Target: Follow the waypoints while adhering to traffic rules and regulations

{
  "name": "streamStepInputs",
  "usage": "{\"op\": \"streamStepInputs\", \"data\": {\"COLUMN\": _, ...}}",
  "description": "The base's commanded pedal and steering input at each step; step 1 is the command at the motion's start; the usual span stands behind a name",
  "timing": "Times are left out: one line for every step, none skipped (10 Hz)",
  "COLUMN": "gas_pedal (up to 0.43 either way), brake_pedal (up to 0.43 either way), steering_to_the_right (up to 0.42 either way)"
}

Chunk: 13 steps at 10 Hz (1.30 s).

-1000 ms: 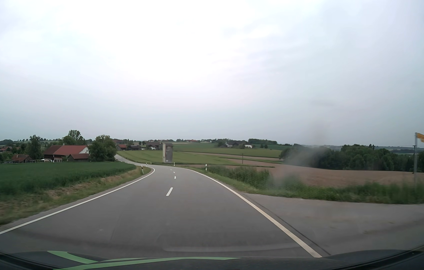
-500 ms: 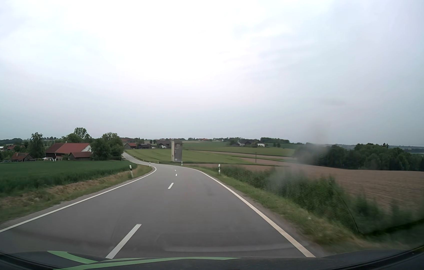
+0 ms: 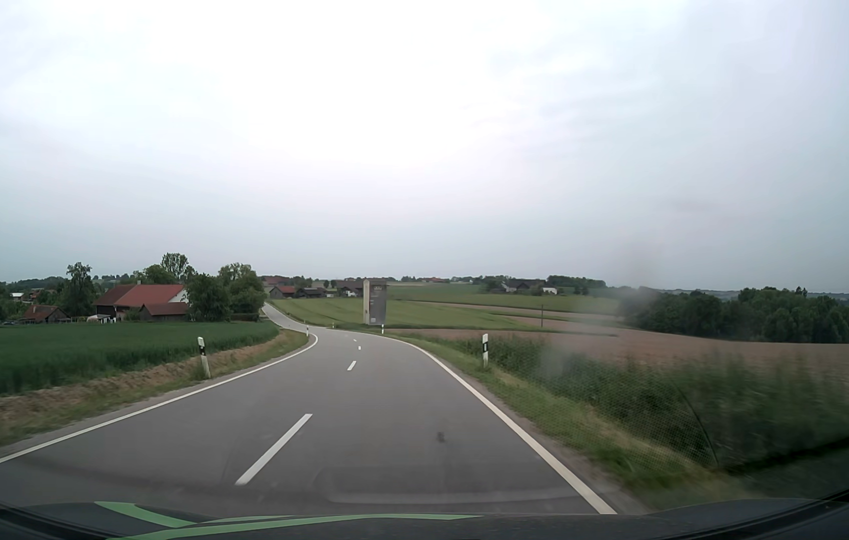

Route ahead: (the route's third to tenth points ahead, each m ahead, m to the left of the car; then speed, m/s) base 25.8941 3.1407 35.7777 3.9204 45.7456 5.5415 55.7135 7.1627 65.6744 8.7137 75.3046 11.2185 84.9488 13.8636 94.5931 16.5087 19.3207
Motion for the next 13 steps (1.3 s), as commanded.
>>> {"op": "streamStepInputs", "data": {"gas_pedal": 0.0, "brake_pedal": 0.0, "steering_to_the_right": -0.025}}
{"op": "streamStepInputs", "data": {"gas_pedal": 0.0, "brake_pedal": 0.0, "steering_to_the_right": -0.025}}
{"op": "streamStepInputs", "data": {"gas_pedal": 0.0, "brake_pedal": 0.0, "steering_to_the_right": -0.024}}
{"op": "streamStepInputs", "data": {"gas_pedal": 0.0, "brake_pedal": 0.0, "steering_to_the_right": -0.023}}
{"op": "streamStepInputs", "data": {"gas_pedal": 0.0, "brake_pedal": 0.0, "steering_to_the_right": -0.023}}
{"op": "streamStepInputs", "data": {"gas_pedal": 0.0, "brake_pedal": 0.0, "steering_to_the_right": -0.02}}
{"op": "streamStepInputs", "data": {"gas_pedal": 0.02, "brake_pedal": 0.0, "steering_to_the_right": -0.016}}
{"op": "streamStepInputs", "data": {"gas_pedal": 0.028, "brake_pedal": 0.0, "steering_to_the_right": -0.015}}
{"op": "streamStepInputs", "data": {"gas_pedal": 0.028, "brake_pedal": 0.0, "steering_to_the_right": -0.015}}
{"op": "streamStepInputs", "data": {"gas_pedal": 0.039, "brake_pedal": 0.0, "steering_to_the_right": -0.015}}
{"op": "streamStepInputs", "data": {"gas_pedal": 0.039, "brake_pedal": 0.0, "steering_to_the_right": -0.016}}
{"op": "streamStepInputs", "data": {"gas_pedal": 0.047, "brake_pedal": 0.0, "steering_to_the_right": -0.017}}
{"op": "streamStepInputs", "data": {"gas_pedal": 0.047, "brake_pedal": 0.0, "steering_to_the_right": -0.018}}
